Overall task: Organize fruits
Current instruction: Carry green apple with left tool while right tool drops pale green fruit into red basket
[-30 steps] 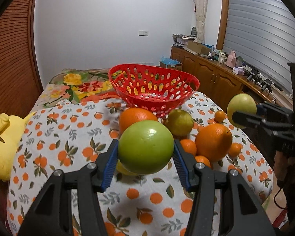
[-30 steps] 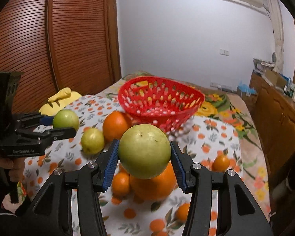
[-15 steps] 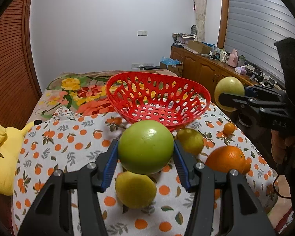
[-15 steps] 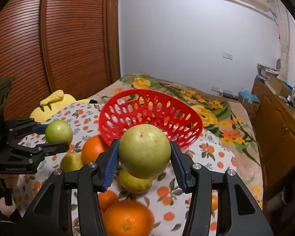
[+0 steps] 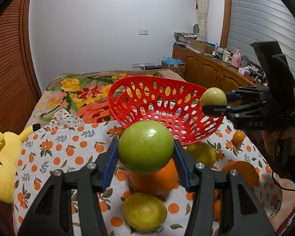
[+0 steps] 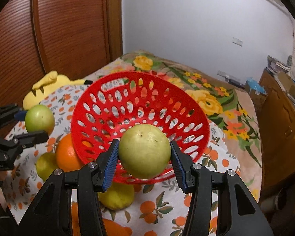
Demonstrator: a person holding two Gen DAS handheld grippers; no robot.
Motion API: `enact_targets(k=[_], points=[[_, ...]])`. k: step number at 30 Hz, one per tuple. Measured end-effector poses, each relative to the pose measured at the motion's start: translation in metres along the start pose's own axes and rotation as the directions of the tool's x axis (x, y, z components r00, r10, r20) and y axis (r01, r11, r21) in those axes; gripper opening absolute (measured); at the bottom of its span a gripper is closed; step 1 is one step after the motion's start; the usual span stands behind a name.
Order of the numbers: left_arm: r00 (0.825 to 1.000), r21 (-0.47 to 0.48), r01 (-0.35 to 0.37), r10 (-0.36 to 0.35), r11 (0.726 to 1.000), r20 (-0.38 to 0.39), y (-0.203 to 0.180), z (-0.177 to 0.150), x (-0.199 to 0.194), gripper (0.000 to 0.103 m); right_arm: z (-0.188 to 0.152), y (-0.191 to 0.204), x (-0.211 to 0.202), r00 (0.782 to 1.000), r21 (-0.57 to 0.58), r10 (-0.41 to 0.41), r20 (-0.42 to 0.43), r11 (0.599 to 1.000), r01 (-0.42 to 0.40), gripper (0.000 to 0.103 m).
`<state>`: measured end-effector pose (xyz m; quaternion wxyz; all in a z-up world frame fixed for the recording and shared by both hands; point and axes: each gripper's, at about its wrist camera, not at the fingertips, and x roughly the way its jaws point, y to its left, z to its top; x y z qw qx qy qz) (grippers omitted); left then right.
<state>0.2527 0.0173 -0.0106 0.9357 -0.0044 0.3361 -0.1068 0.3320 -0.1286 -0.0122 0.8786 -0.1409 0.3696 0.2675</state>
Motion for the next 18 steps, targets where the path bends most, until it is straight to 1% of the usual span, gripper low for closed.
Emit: enact_targets(k=[5, 8, 18], points=[[1.000, 0.003, 0.004, -0.004, 1.000, 0.000, 0.002, 0.009, 0.009, 0.053, 0.005, 0.004, 0.018, 0.998, -0.053, -0.009, -0.055, 0.999, 0.006, 0.052], [1.000, 0.004, 0.006, -0.006, 1.000, -0.002, 0.003, 0.013, 0.015, 0.053, 0.005, 0.004, 0.026, 0.996, -0.071, 0.000, -0.086, 0.997, -0.006, 0.052], [1.000, 0.002, 0.009, -0.009, 1.000, -0.004, 0.007, 0.020, 0.025, 0.053, 0.009, 0.007, 0.044, 0.989, -0.107, 0.002, -0.147, 0.994, -0.018, 0.052]])
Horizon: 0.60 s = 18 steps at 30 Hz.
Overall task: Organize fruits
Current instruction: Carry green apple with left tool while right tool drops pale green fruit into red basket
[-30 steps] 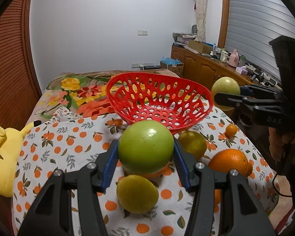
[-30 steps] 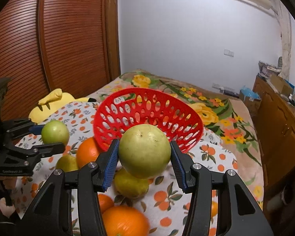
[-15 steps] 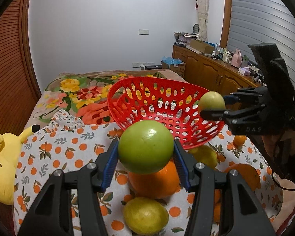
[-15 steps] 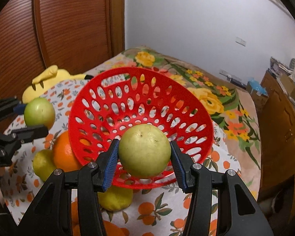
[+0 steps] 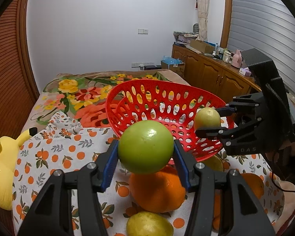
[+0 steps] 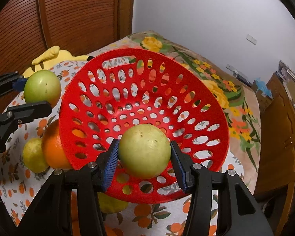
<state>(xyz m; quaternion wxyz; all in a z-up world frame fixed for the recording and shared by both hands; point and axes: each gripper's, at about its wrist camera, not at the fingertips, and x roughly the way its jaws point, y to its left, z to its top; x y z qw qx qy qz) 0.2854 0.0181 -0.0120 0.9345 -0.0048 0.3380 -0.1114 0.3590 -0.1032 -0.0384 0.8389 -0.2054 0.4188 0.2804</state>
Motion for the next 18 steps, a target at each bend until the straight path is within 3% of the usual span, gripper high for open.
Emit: enact_targets(k=[18], points=[[1.000, -0.004, -0.005, 0.005, 1.000, -0.001, 0.005, 0.004, 0.005, 0.053, 0.008, 0.001, 0.018, 0.998, -0.012, -0.006, -0.059, 1.000, 0.005, 0.052]])
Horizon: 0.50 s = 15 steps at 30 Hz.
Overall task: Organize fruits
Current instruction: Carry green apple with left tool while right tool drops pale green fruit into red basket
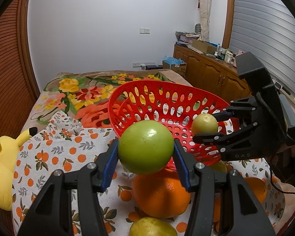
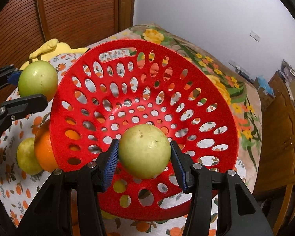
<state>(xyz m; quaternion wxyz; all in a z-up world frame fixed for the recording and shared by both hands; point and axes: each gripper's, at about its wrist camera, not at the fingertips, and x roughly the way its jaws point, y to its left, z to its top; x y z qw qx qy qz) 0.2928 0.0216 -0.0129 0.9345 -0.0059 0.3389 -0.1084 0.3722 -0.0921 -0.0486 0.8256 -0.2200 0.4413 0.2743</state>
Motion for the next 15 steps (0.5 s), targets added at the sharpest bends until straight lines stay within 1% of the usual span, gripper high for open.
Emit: enact_targets(k=[10, 15], points=[[1.000, -0.002, -0.002, 0.002, 1.000, 0.000, 0.003, 0.000, 0.002, 0.053, 0.002, -0.001, 0.006, 1.000, 0.015, -0.003, 0.003, 1.000, 0.003, 0.052], [1.000, 0.000, 0.000, 0.000, 1.000, -0.001, 0.004, 0.001, 0.003, 0.053, 0.005, -0.007, -0.005, 0.999, 0.040, 0.000, 0.039, 0.999, -0.001, 0.054]])
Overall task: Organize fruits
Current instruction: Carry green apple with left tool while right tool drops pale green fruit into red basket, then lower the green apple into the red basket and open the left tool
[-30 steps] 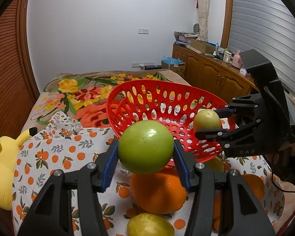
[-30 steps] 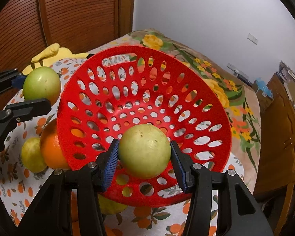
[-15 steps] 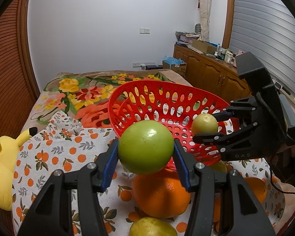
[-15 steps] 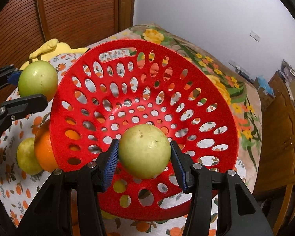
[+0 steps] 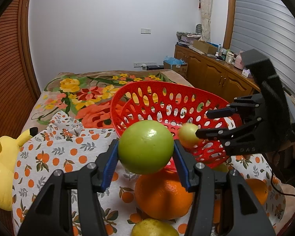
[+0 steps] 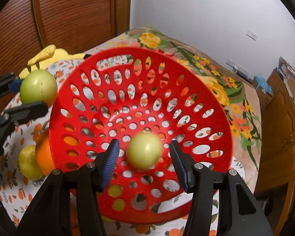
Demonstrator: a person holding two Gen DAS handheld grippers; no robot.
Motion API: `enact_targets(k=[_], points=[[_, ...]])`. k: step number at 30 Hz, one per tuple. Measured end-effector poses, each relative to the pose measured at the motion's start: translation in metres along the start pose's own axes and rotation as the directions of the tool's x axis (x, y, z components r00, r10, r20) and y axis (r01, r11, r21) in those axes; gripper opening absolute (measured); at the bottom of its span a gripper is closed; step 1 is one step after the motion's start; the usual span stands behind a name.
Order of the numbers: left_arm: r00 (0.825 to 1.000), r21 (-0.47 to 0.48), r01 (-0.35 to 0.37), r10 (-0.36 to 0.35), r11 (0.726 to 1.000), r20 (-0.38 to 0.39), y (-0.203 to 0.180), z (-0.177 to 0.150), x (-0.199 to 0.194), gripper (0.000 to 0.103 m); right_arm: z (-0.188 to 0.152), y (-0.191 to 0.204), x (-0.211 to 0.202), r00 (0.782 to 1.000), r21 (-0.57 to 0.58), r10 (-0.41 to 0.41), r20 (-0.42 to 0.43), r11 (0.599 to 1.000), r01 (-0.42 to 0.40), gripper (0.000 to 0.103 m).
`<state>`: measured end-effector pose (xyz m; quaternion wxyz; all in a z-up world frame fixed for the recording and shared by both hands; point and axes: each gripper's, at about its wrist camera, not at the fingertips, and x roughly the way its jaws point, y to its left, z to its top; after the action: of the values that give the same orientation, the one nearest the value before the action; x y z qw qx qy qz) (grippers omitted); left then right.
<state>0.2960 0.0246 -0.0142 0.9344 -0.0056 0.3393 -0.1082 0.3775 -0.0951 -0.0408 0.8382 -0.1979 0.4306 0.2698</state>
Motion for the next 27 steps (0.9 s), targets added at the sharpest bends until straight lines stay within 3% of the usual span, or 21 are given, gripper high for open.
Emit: enact_targets(k=[12, 27], points=[[0.999, 0.049, 0.022, -0.020, 0.999, -0.032, -0.014, 0.011, 0.023, 0.053, -0.007, -0.021, -0.042, 0.994, 0.088, -0.038, 0.106, 0.996, 0.028, 0.055], [0.996, 0.068, 0.040, -0.034, 0.997, -0.086, -0.032, 0.008, 0.042, 0.054, -0.023, -0.026, -0.062, 0.989, 0.116, -0.045, 0.138, 0.993, 0.029, 0.055]])
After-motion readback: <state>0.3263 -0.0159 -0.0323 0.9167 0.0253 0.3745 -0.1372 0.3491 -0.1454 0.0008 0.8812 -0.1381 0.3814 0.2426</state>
